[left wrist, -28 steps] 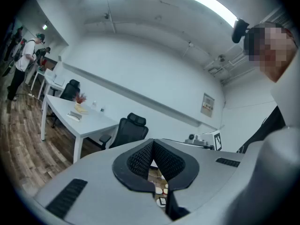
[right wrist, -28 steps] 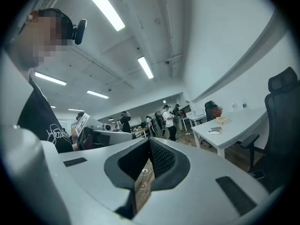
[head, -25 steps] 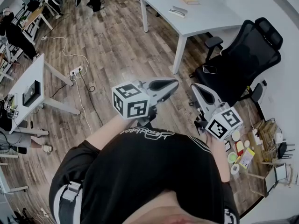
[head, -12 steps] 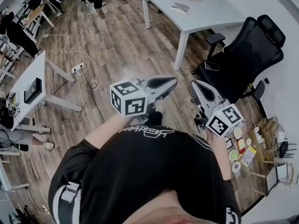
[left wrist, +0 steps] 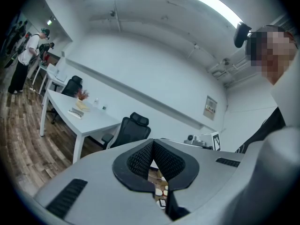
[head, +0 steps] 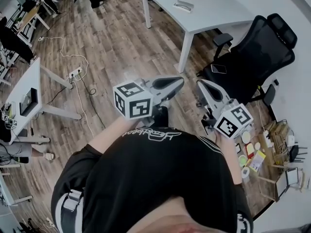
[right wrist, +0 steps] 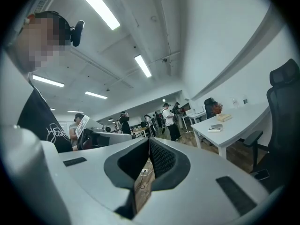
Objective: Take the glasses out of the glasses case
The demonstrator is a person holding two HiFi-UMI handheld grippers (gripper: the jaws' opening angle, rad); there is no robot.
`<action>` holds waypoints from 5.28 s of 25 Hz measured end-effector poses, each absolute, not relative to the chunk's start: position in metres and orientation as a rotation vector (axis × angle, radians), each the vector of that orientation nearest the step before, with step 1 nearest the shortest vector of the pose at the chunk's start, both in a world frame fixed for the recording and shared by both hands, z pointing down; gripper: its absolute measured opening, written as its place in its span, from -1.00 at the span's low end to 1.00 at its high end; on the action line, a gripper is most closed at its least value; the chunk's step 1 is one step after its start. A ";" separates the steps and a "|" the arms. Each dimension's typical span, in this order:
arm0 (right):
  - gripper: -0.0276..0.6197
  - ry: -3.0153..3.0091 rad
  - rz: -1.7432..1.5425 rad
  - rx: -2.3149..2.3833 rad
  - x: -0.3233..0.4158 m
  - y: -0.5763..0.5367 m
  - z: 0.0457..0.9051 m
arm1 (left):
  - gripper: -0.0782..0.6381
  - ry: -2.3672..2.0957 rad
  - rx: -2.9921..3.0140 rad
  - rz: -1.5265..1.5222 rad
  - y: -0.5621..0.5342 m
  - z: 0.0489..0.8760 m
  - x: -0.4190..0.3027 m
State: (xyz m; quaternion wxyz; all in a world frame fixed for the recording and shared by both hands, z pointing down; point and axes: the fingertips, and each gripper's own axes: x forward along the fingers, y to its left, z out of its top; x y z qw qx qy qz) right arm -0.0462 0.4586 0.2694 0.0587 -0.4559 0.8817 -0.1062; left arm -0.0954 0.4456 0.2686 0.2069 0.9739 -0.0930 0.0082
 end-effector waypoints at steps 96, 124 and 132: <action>-0.88 2.967 -0.622 -1.425 0.167 -0.302 0.392 | -0.76 -0.416 2.335 0.240 -0.281 0.404 0.109; -0.62 3.609 -0.472 -1.625 0.182 -0.382 0.544 | -0.76 -0.602 2.182 0.236 -0.338 0.452 0.095; -0.74 3.699 -0.431 -1.629 0.182 -0.386 0.556 | -0.76 -0.615 2.171 0.227 -0.344 0.457 0.094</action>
